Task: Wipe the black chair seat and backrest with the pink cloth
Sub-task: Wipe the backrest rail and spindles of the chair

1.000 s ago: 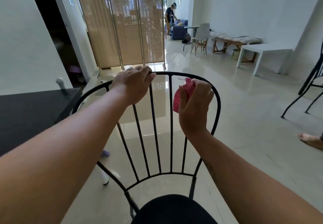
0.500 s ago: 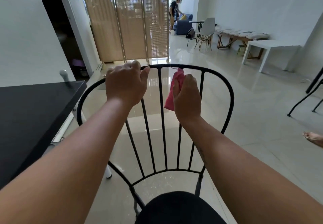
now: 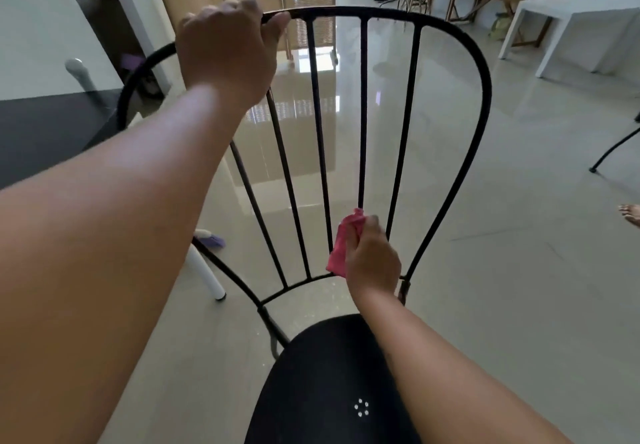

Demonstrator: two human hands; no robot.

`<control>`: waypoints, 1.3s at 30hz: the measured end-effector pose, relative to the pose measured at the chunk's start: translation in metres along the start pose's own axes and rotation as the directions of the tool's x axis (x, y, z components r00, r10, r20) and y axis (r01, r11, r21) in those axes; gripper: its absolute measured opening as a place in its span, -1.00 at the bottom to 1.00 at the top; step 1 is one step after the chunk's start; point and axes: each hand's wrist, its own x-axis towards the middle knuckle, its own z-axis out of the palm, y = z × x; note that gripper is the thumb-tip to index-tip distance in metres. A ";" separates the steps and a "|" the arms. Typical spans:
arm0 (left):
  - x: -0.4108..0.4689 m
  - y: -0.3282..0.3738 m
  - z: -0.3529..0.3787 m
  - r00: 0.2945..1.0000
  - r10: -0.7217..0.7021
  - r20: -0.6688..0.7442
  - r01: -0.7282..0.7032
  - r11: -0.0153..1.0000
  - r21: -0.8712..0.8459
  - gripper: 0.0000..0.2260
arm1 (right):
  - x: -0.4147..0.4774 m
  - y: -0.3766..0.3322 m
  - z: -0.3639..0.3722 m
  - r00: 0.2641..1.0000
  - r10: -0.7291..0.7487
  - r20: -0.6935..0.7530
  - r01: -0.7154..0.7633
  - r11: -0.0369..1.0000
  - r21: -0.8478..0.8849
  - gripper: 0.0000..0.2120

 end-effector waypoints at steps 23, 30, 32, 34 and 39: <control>-0.016 0.005 -0.031 0.998 -0.051 0.039 0.053 0.997 -0.047 -0.49 | 0.046 -0.064 -0.087 0.988 -0.151 -0.009 0.152 0.988 0.016 -0.79; -0.028 0.009 -0.055 0.995 -0.047 0.091 0.055 0.995 -0.086 -0.57 | 0.105 -0.142 -0.156 0.986 -0.131 -0.099 0.142 0.983 0.120 -0.73; -0.028 0.007 -0.062 0.987 -0.042 0.154 0.062 0.991 -0.121 -0.59 | 0.104 -0.149 -0.162 0.992 -0.083 -0.091 0.095 0.985 0.143 -0.74; -0.024 0.002 -0.069 0.969 -0.012 0.247 0.066 0.975 -0.214 -0.62 | 0.095 -0.149 -0.168 0.986 -0.076 -0.150 0.101 0.981 0.164 -0.75; -0.028 -0.032 -0.079 0.900 0.031 0.435 0.138 0.926 -0.351 -0.63 | 0.078 -0.158 -0.180 0.906 -0.315 -0.284 0.357 0.928 0.108 -0.70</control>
